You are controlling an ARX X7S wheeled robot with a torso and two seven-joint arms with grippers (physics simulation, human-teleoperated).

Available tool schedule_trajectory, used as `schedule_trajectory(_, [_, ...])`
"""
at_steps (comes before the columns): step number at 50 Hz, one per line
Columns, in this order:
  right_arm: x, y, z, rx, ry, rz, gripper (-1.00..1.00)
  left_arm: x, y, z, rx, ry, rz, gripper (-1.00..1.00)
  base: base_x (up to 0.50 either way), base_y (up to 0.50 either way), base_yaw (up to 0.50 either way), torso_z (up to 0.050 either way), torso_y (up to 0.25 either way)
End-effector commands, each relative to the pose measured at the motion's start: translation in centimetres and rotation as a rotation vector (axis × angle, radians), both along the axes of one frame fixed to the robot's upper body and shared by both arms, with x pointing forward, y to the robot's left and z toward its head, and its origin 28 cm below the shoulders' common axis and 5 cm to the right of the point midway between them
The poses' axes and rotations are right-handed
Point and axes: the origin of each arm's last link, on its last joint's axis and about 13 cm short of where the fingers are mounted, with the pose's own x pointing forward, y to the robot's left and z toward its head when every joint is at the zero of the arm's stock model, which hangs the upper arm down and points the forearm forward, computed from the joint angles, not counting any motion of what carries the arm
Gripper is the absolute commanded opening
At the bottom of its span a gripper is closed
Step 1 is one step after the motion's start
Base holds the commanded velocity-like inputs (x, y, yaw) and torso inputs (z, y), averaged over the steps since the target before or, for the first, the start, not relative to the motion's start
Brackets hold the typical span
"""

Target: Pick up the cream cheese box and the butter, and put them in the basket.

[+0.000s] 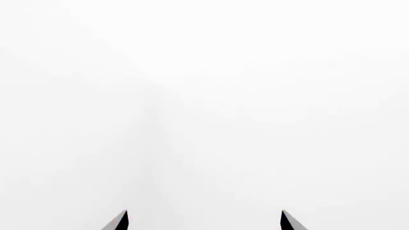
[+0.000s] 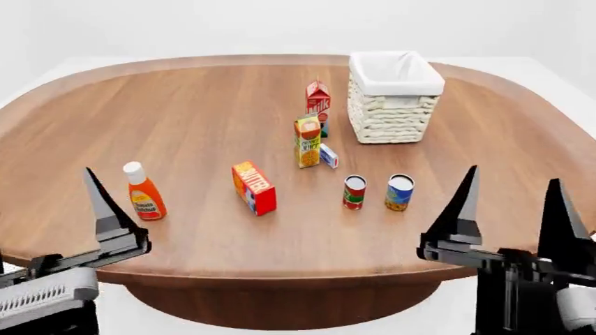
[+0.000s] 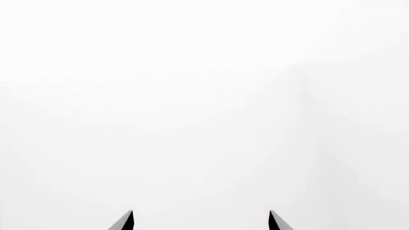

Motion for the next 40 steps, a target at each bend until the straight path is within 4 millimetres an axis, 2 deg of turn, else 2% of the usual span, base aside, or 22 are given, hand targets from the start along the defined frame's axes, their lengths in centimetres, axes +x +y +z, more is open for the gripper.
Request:
schedule_trajectory(1, [-1.6,-0.5,3.2,-0.06,-0.227,0.008,1.0,-1.5,1.4,2.5,0.012,-0.185,0.103,1.0,0.5,-0.11,0.0,0.0,0.0])
schedule_trajectory(22, [-1.7,0.6,2.6,-0.141,-0.161,0.129,1.0,-1.4,1.3,2.6,0.013,-0.179,0.098,1.0,0.5,-0.03,0.0,0.0,0.0])
schedule_trajectory(40, [-1.8,0.8,2.5,-0.159,-0.151,0.147,1.0,-1.3,1.1,2.5,0.017,-0.17,0.091,1.0,0.5,0.0,0.0,0.0,0.0])
